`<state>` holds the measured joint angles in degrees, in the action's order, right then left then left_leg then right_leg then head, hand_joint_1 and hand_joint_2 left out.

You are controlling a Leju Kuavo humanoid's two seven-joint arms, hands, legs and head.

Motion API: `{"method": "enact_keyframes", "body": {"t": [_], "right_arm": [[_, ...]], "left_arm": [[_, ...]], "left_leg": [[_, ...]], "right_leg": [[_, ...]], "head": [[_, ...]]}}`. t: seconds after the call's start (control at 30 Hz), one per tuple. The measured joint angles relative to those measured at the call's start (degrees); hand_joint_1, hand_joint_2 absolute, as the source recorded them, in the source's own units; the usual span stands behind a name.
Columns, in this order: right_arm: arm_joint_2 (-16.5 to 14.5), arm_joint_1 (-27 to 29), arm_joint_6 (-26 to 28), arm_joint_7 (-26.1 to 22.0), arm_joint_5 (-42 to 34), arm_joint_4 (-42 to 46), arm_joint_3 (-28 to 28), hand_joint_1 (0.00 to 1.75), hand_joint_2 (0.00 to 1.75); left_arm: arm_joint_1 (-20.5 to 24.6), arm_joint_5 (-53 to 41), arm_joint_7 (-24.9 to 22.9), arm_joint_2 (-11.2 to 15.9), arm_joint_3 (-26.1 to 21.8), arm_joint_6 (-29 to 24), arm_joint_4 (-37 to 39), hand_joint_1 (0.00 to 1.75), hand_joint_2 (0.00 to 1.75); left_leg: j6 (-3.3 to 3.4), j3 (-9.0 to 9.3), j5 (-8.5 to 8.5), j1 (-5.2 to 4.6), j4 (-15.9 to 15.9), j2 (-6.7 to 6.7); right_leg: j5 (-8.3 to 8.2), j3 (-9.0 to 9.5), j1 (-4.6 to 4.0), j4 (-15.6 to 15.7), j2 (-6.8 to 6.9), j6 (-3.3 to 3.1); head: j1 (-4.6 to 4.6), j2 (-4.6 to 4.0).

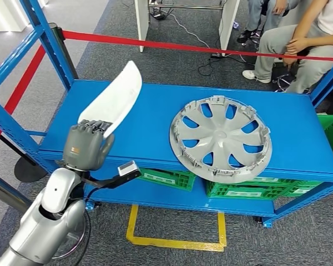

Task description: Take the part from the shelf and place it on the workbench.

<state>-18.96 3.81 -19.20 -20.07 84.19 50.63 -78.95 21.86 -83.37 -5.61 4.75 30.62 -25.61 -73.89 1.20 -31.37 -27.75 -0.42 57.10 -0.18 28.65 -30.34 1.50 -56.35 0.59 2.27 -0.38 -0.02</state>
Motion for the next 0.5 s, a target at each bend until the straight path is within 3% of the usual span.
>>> {"method": "enact_keyframes", "body": {"t": [0.5], "right_arm": [[-0.3,-1.2,0.3,-1.8,2.8,-1.3,-3.1,0.0,0.0]], "left_arm": [[-1.4,-2.5,0.6,2.6,0.1,-3.3,-10.7,1.75,1.75]], "left_leg": [[0.0,0.01,0.0,0.0,0.0,0.0]], "right_leg": [[0.0,0.0,0.0,0.0,0.0,0.0]], "head": [[-0.01,0.0]]}}
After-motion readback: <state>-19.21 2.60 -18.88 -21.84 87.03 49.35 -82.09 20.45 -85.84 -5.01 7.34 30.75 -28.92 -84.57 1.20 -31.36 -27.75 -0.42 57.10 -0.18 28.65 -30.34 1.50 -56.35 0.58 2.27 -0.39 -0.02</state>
